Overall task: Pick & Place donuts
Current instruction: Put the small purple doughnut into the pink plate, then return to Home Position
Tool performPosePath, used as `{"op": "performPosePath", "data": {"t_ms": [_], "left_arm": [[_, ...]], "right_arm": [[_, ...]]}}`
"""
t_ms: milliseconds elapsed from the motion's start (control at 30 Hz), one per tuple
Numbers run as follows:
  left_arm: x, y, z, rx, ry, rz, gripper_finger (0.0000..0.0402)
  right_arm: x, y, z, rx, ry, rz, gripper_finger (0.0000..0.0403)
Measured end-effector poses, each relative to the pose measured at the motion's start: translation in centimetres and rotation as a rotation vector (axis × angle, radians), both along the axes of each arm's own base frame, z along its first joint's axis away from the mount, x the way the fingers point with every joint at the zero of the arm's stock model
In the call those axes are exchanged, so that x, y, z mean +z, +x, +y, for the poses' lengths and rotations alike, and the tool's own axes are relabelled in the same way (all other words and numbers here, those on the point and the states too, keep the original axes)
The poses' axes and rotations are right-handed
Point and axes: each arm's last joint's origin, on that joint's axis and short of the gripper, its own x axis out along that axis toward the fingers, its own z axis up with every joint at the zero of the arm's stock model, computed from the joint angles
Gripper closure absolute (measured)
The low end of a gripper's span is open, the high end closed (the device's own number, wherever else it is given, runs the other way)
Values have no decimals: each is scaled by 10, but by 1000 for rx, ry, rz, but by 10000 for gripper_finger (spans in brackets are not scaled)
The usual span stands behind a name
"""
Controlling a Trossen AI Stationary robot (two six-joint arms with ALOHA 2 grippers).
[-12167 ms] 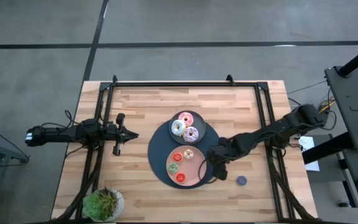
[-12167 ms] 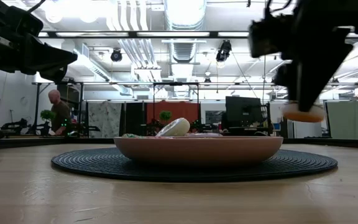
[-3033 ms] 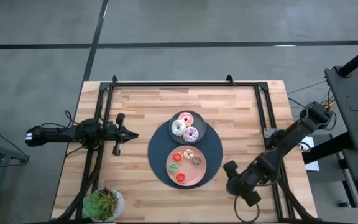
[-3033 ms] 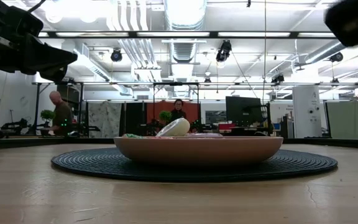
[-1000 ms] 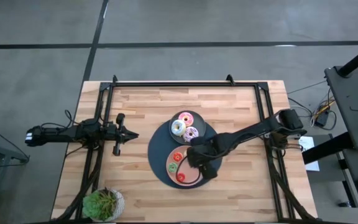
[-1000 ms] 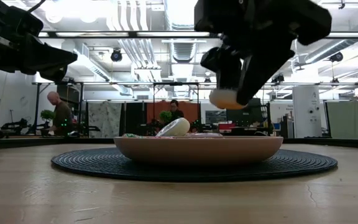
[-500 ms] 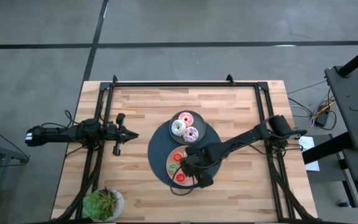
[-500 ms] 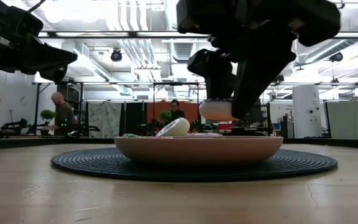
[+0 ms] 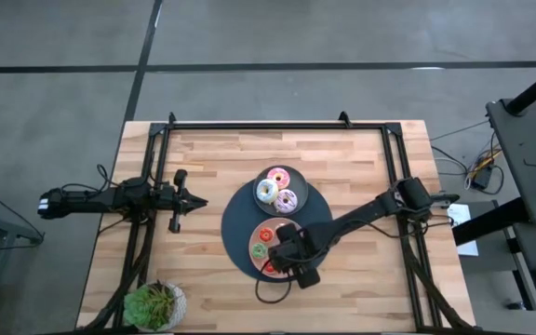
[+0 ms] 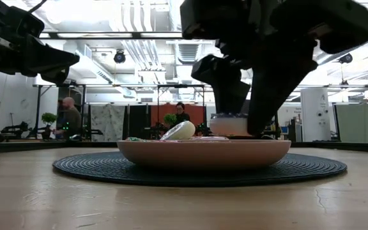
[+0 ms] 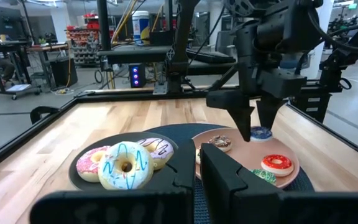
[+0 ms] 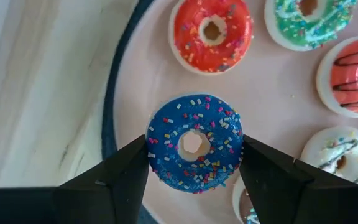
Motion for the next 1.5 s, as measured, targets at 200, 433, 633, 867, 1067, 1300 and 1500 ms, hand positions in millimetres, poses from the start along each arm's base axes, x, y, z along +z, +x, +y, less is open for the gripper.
{"op": "performPosePath", "data": {"t_ms": [200,433,633,867,1067,1300,1500], "left_arm": [[0,0,0,0,0,0,402],[0,0,0,0,0,0,402],[0,0,0,0,0,0,402],[0,0,0,0,0,0,402],[0,0,0,0,0,0,402],[0,0,0,0,0,0,402],[0,0,0,0,0,0,402]], "right_arm": [[-9,1,0,-3,-6,10,177],[-22,3,0,2,-19,42,177],[-22,3,0,6,-20,41,177],[-22,3,0,16,-22,38,177],[-22,3,0,39,-27,35,174],[-22,4,-1,35,-27,35,142],[-22,4,-2,33,-28,36,116]]}}
